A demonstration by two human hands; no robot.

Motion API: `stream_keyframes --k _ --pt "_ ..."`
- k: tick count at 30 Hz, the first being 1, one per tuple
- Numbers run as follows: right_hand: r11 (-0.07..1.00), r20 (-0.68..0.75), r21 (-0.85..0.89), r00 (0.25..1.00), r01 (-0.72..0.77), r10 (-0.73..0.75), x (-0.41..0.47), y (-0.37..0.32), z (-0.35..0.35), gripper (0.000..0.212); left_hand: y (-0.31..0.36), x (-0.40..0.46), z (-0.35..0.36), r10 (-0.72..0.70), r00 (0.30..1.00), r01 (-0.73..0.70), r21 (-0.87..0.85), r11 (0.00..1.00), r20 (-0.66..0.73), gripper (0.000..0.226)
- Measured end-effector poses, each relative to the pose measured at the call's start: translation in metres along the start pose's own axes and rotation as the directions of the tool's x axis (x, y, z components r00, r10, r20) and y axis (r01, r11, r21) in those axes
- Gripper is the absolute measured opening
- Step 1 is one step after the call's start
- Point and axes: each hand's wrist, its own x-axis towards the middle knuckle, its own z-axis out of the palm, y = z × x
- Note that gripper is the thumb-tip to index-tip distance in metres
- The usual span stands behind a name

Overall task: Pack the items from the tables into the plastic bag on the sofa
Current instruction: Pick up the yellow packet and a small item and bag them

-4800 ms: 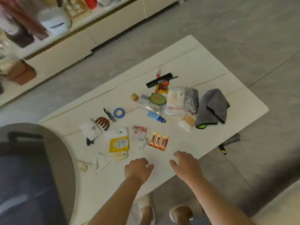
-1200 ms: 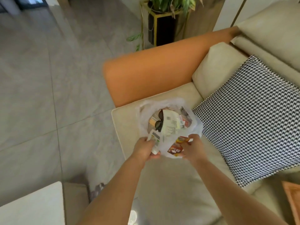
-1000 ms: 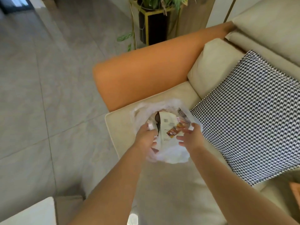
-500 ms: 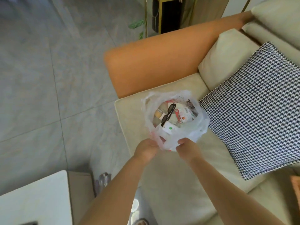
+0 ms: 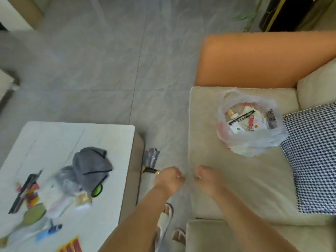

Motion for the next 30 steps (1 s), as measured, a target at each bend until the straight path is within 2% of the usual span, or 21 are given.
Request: stream_keyframes --k 6,13,17,23,30 --pt "0.977 0.087 -0.055 0.976 0.204 -0.199 -0.027 -0.082 0.05 0.033 -0.102 -0.053 -0.015 -0.185 0.979 0.18 -0.068 0.981 -0.086 0.033" --pt "0.892 0.21 -0.168 0.899 0.42 -0.384 -0.054 -0.163 0.112 0.035 -0.207 -0.103 -0.017 -0.366 0.921 0.329 -0.233 0.915 -0.136 0.031" --pt "0.842 0.283 -0.217 0.857 0.495 -0.431 -0.077 -0.204 0.151 0.031 -0.267 -0.138 -0.008 -0.456 0.881 0.385 -0.369 0.846 -0.126 0.032" --pt "0.744 0.392 -0.298 0.787 0.598 -0.476 -0.125 -0.262 0.218 0.036 -0.361 -0.198 0.013 -0.55 0.824 0.443 -0.452 0.774 -0.133 0.037" --pt "0.603 0.512 -0.329 0.674 0.726 -0.532 -0.2 -0.325 0.315 0.035 -0.477 -0.28 0.055 -0.675 0.735 0.522 -0.586 0.62 -0.06 0.038"
